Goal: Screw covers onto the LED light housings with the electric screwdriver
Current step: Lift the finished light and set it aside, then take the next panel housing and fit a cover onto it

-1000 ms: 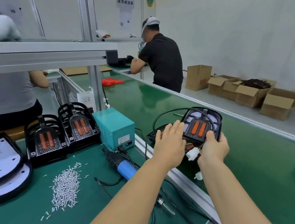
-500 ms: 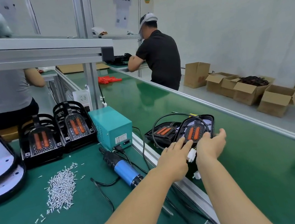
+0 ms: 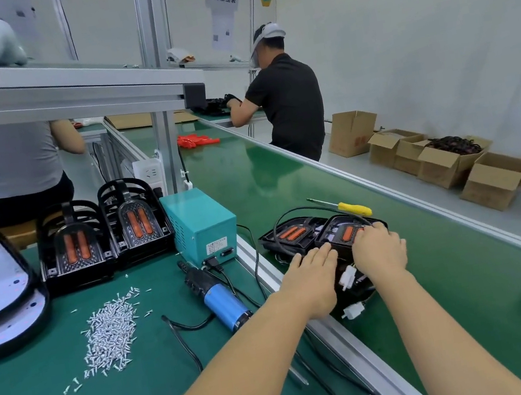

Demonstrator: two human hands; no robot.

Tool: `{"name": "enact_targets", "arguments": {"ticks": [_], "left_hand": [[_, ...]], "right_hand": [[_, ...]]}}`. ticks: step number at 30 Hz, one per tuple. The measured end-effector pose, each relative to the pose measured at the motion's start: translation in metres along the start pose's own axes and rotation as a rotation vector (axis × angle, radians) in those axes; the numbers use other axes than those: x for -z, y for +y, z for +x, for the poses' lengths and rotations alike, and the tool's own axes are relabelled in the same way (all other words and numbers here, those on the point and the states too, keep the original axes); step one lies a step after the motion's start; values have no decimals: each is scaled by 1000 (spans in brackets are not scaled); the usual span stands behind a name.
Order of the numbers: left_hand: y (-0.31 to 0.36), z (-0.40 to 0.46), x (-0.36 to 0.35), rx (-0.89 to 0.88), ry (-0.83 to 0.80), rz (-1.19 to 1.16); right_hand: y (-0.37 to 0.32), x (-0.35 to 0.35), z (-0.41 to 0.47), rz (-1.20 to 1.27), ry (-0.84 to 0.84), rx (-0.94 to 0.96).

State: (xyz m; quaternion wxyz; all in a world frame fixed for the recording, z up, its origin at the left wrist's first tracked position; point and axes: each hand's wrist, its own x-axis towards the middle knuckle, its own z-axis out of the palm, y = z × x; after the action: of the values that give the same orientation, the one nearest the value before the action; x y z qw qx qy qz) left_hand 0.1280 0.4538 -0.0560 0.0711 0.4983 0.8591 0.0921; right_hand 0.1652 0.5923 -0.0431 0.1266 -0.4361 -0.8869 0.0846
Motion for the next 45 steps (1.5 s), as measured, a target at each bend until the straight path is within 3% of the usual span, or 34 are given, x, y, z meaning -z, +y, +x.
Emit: {"name": "enact_targets", "arguments": {"ticks": [6,11,18,22,29,38,45], "left_hand": [[-13,-13,0,36,-46,27],[-26,-27,4,81,-57,13],[-55,-58,17,228,-18,-1],[-78,-86,30,381,-10,23],[-125,-153,50,625,31,31],[-172,-251,51,838,108,-1],[-206,-295,44,945,262,126]], "right_hand": [[-6,12,1,-173,-162,-12],[-19,18,-7,-139,-110,-5],[-76,22,-47,-81,-52,252],[-117,7,-82,-65,-142,468],[-182,-17,-137,-20,-274,689],[-254,-31,-209,63,-403,883],[-284,-45,-242,14,-355,1037]]}}
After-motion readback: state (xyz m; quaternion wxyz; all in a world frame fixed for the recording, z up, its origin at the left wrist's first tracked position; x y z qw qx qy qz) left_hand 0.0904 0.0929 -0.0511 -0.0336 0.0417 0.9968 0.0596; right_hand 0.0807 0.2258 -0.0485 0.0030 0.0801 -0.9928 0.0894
